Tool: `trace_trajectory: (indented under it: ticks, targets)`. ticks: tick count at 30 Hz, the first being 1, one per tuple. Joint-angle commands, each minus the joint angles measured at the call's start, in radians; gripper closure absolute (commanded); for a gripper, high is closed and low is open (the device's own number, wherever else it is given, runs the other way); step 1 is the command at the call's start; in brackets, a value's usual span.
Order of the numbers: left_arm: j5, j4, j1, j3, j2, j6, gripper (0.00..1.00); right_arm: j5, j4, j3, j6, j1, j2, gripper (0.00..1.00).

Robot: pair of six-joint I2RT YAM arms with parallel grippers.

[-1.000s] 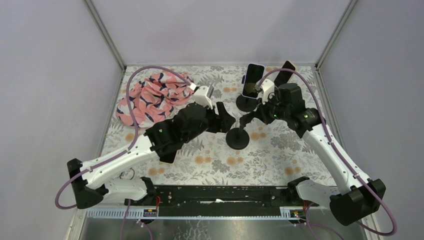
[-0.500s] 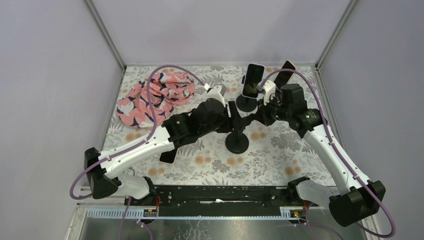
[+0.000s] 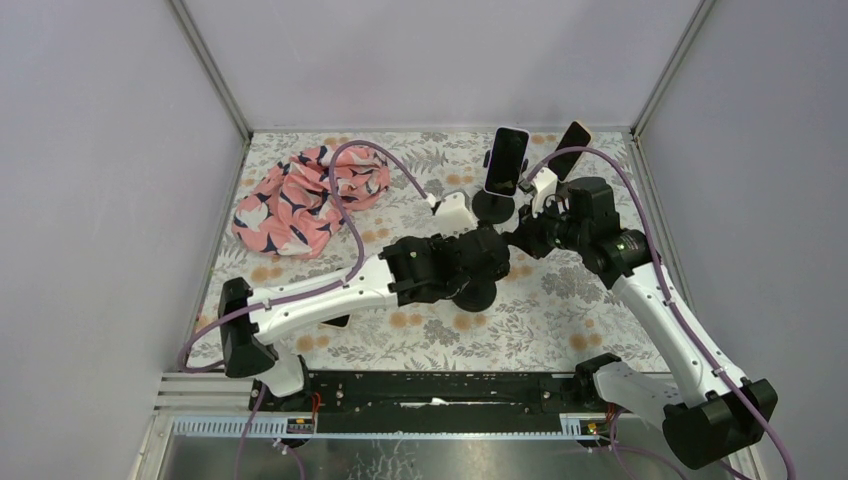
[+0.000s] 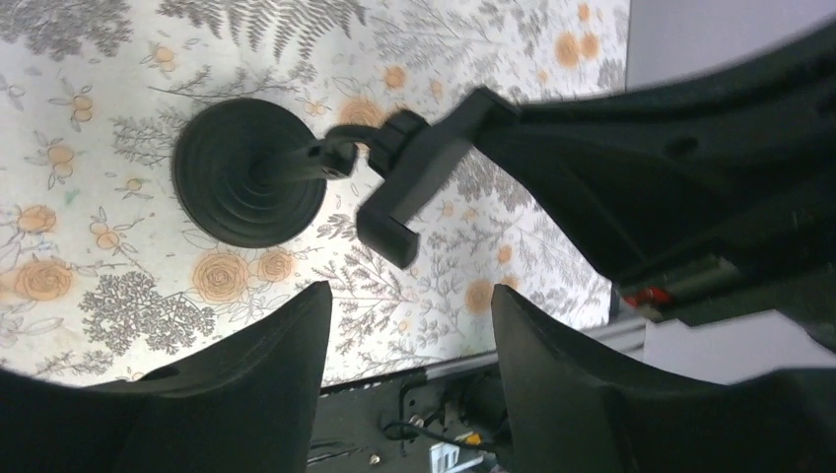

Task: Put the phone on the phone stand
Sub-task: Adjust the phone stand at the center of the board.

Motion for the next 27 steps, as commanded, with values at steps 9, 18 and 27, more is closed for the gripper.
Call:
trace_trajectory:
  ticks: [9,18,27]
  targets:
    - [-0.173,-0.414,-0.002,0.363,0.246,-0.212,0.57,-0.048,0.066,-0.003,0.044,0.001,-0.028,0.86]
    - [-0.090,-0.485,0.035,0.380,0.267,-0.218,0.53,-0.050,0.071,-0.008,0.044,0.002,-0.038,0.86]
    - [-0.068,-0.460,0.094,0.430,0.308,-0.138,0.61,-0.078,0.071,-0.021,0.038,0.002,-0.052,0.86]
